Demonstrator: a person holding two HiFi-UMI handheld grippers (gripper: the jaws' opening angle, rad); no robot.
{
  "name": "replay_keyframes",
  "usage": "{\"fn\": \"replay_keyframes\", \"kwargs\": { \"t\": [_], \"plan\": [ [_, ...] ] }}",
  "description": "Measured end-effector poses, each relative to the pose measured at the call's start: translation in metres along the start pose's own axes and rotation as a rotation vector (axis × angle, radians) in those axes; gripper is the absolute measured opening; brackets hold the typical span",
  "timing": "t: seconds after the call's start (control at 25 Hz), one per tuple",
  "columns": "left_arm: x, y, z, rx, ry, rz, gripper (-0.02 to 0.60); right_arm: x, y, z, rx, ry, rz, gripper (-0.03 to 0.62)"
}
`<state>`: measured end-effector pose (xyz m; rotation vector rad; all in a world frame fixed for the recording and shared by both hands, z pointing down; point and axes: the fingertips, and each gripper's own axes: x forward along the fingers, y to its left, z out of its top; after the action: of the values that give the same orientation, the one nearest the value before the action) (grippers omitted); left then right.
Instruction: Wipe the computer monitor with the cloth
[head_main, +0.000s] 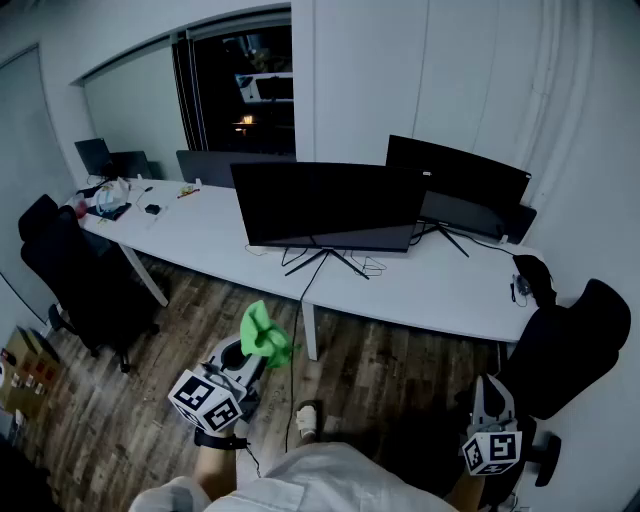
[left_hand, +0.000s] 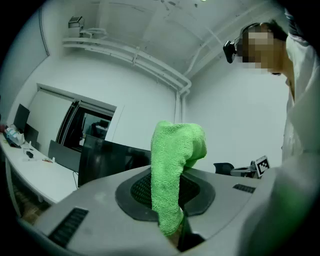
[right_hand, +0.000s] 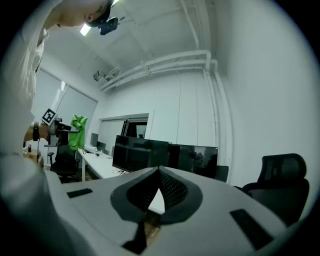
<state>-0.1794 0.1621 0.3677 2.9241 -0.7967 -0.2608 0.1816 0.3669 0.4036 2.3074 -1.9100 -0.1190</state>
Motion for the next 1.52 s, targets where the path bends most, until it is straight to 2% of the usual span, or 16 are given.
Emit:
{"fn": "replay_keyframes", "kwargs": {
  "t": [0.36, 0.52, 0.8, 1.2, 1.52],
  "plan": [
    [0.010, -0.003, -0.005, 0.000, 0.012, -0.011, 0.054, 0.002, -0.008, -0.004, 0.003, 0.006, -0.007, 0.002],
    [0.014, 0.002, -0.008, -0.002, 0.025, -0.011, 0.054, 0.008, -0.005, -0.005, 0.027, -0.010, 0.016, 0.002],
    [0.021, 0.024, -0.017, -0.012, 0.045, 0.023, 0.054, 0.036, 0.003, -0.016, 0.042, 0.010, 0.046, 0.003],
    [0.056, 0.096, -0.025, -0.038, 0.059, 0.084, 0.054, 0.126, 0.019, -0.016, 0.035, 0.037, 0.105, 0.003],
    [0.104, 0.190, -0.020, -0.037, 0.049, 0.171, 0.054, 0.229, 0.034, -0.012, 0.025, 0.051, 0.151, 0.003]
  ]
}}
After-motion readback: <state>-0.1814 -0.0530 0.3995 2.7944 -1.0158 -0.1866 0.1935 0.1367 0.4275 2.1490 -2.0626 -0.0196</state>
